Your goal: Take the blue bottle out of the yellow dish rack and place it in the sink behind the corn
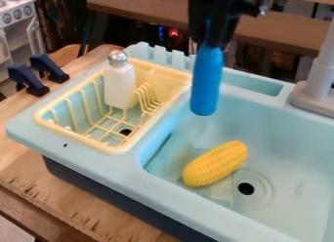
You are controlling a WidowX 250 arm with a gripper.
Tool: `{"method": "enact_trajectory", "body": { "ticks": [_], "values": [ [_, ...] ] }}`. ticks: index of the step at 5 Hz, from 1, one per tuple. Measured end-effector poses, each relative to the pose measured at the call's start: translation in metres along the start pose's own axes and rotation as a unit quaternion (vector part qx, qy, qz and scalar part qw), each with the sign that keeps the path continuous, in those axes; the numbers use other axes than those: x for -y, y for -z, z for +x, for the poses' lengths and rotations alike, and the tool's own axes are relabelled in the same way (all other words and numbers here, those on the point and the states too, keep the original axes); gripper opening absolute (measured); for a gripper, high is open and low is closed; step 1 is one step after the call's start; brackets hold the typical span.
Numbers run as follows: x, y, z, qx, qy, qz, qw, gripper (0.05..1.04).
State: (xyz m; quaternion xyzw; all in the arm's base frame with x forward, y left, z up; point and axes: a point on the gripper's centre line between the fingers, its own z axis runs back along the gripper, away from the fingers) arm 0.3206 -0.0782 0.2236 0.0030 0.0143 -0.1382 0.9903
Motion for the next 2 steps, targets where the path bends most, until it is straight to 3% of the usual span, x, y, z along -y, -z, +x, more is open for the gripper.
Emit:
{"method": "enact_trajectory", "body": {
  "ticks": [2],
  "values": [
    [-0.001,0.024,0.008,-0.022,-0.009,0.006,0.9997,0.355]
  ]
}}
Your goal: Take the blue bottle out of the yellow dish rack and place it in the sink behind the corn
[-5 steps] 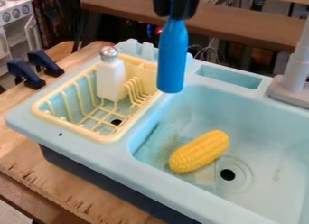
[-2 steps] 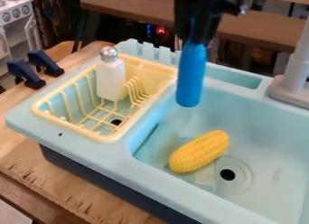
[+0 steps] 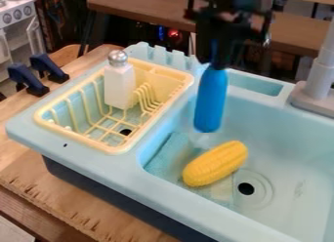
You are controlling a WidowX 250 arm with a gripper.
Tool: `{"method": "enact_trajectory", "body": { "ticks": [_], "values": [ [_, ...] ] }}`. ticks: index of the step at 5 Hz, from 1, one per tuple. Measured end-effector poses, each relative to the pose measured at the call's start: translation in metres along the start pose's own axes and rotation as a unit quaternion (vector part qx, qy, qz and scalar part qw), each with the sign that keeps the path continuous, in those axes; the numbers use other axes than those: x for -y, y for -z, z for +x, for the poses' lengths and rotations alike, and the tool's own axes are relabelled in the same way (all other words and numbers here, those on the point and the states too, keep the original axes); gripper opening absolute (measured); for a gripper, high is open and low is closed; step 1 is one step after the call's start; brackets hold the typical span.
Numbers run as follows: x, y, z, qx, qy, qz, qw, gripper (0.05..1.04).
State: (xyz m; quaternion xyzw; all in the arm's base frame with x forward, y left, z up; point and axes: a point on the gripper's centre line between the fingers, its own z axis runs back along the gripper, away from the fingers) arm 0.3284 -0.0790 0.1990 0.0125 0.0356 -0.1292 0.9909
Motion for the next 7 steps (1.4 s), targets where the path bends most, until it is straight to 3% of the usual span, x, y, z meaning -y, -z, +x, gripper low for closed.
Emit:
{"method": "enact_trajectory", "body": {
  "ticks": [3,4,6,7],
  "values": [
    [-0.006,0.025,0.013,-0.016,-0.012,0.0,0.9998,0.355],
    [0.0,0.032,0.012,-0.037,0.003,-0.009,0.9993,0.394],
    [0.001,0.036,0.012,-0.038,0.009,-0.02,0.9991,0.977],
    [0.001,0.036,0.011,-0.037,0.013,-0.02,0.999,1.006]
  ]
}}
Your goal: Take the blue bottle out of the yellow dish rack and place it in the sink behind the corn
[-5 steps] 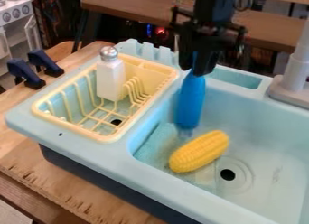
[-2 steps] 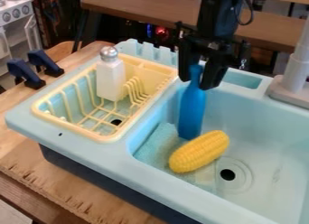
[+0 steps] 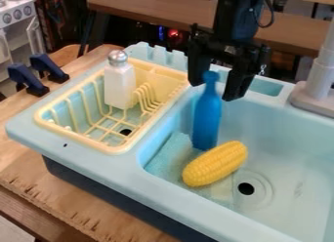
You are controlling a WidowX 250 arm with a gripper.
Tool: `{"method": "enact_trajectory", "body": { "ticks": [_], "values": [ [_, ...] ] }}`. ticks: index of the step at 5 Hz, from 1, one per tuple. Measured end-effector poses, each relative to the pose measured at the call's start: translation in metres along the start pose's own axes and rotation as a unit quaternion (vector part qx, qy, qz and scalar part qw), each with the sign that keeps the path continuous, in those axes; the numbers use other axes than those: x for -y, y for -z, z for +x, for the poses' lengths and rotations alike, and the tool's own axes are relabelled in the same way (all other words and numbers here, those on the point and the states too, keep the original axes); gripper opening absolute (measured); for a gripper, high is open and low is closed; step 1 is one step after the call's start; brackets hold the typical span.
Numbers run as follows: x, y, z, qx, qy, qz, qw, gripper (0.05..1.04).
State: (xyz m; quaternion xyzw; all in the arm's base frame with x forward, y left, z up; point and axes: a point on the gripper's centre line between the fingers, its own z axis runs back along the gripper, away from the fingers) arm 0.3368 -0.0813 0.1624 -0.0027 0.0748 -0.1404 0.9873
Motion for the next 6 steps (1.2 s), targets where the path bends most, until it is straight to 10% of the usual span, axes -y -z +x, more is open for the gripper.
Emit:
{"method": "enact_trajectory", "body": {
  "ticks": [1,3,4,6],
  "values": [
    [0.003,-0.02,-0.003,0.006,-0.002,0.009,0.9999,1.002],
    [0.01,-0.118,-0.011,0.098,0.007,0.045,0.9941,1.002],
    [0.002,-0.114,-0.016,0.048,-0.022,0.026,0.9983,1.003],
    [-0.003,-0.111,-0.015,0.039,-0.032,0.024,0.9984,1.003]
  ]
}}
